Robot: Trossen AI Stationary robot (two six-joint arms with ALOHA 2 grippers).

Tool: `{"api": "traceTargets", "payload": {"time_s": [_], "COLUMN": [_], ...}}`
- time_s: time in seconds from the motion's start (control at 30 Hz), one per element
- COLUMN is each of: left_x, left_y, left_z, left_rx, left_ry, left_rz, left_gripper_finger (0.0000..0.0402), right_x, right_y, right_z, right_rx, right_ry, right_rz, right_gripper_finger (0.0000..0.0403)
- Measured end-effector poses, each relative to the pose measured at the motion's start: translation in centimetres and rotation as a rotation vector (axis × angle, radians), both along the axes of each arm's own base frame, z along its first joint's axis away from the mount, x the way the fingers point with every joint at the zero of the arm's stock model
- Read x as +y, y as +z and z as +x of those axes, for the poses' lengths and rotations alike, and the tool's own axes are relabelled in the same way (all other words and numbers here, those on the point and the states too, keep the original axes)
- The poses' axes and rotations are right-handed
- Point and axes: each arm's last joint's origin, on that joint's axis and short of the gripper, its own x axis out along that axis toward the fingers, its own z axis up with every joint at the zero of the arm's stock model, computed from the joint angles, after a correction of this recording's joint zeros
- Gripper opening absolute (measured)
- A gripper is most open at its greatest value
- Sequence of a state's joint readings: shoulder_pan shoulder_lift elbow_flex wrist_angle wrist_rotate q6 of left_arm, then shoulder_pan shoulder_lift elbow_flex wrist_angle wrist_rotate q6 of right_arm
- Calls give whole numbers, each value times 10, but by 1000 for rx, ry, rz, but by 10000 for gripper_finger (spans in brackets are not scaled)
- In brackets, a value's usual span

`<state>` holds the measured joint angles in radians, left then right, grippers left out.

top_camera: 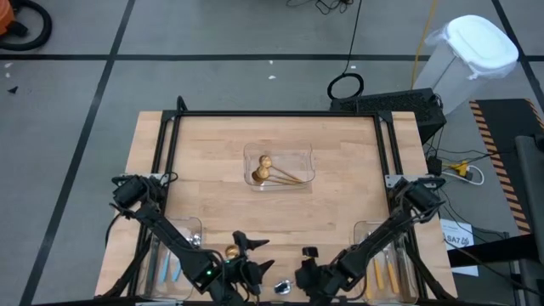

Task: Sort silverware by color (type)
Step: Put the yellow spoon into the bottom right transparent bin

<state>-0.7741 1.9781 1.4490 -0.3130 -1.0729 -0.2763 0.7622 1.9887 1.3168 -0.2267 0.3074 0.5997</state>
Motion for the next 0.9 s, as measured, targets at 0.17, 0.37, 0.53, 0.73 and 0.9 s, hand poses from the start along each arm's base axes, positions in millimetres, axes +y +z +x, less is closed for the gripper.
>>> {"api": "traceTargets", "payload": {"time_s": [0.17,0.37,0.53,0.73,0.9], "left_x": [0,1,1,1,1], "left_y": [0,0,0,0,0], "left_z": [0,0,0,0,0], "left_rx": [4,8,8,6,4], "left_ry": [0,-1,-1,0,0], "left_rz": [4,8,8,7,4], "left_gripper_finger": [312,312,312,312,312], "right_x": [-3,-4,-6,-8,-10], "right_y": [-11,-26,-34,-35,-31], "right_z": [0,0,0,1,2], "right_rx": [92,159,178,149,130], "right_ry": [16,35,21,12,4], "right_rz": [15,-15,-42,-89,-104], "right_gripper_finger": [163,134,72,39,39]}}
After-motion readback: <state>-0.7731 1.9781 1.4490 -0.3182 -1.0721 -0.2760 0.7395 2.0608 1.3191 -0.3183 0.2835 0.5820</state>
